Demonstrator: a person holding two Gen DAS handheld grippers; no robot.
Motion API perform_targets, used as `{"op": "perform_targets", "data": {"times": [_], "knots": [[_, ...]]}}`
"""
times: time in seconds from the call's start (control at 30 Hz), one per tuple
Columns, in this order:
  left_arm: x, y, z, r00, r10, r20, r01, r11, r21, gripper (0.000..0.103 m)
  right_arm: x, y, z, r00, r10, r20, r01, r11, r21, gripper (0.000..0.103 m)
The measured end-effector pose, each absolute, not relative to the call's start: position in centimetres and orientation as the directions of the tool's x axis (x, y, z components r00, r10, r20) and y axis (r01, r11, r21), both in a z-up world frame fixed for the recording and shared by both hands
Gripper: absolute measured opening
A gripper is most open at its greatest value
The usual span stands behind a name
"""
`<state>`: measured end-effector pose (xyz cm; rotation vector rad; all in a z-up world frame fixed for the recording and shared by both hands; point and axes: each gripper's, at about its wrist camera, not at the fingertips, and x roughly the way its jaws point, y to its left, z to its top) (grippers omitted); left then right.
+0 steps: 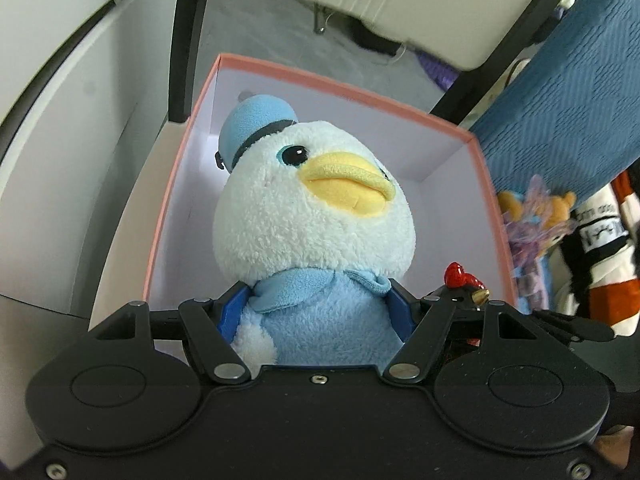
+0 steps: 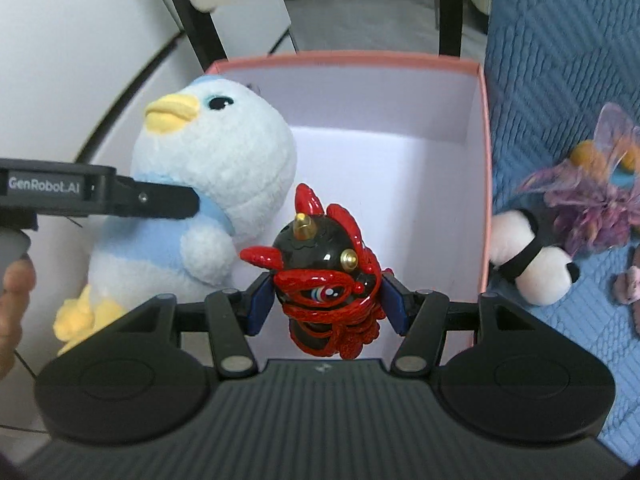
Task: Organize objects
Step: 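Carry the figurine and penguin into the pink box with both grippers, then open both grippers to release the figurine and penguin in the box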
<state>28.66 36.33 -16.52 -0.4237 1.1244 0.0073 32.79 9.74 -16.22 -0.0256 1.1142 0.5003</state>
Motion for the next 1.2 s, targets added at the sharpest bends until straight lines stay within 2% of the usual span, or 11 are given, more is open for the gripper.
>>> {"op": "perform_targets", "data": {"times": [0.3, 0.67, 1.0, 1.2], "knots": [[29.1, 34.7, -19.5, 0.394, -0.146, -0.907, -0.209, 0.947, -0.243, 0.068, 32.9, 11.1, -19.0, 0.292, 0.348, -0.891, -0.415, 0.885, 0.210, 0.061], [28.7, 34.3, -19.0, 0.381, -0.163, -0.910, -0.217, 0.941, -0.259, 0.070, 32.2, 10.5, -18.9, 0.247, 0.384, -0.890, -0.428, 0.867, 0.256, 0.064], [27.0, 34.0, -13.4, 0.492, -0.201, -0.847, -0.218, 0.914, -0.343, 0.070, 31.5, 8.8, -14.3, 0.325, 0.452, -0.831, -0.434, 0.852, 0.294, 0.063], [24.2, 31.4, -9.0, 0.583, -0.180, -0.792, -0.167, 0.928, -0.334, 0.069, 29.1, 6.3, -10.2, 0.416, 0.486, -0.768, -0.448, 0.845, 0.292, 0.063]]}}
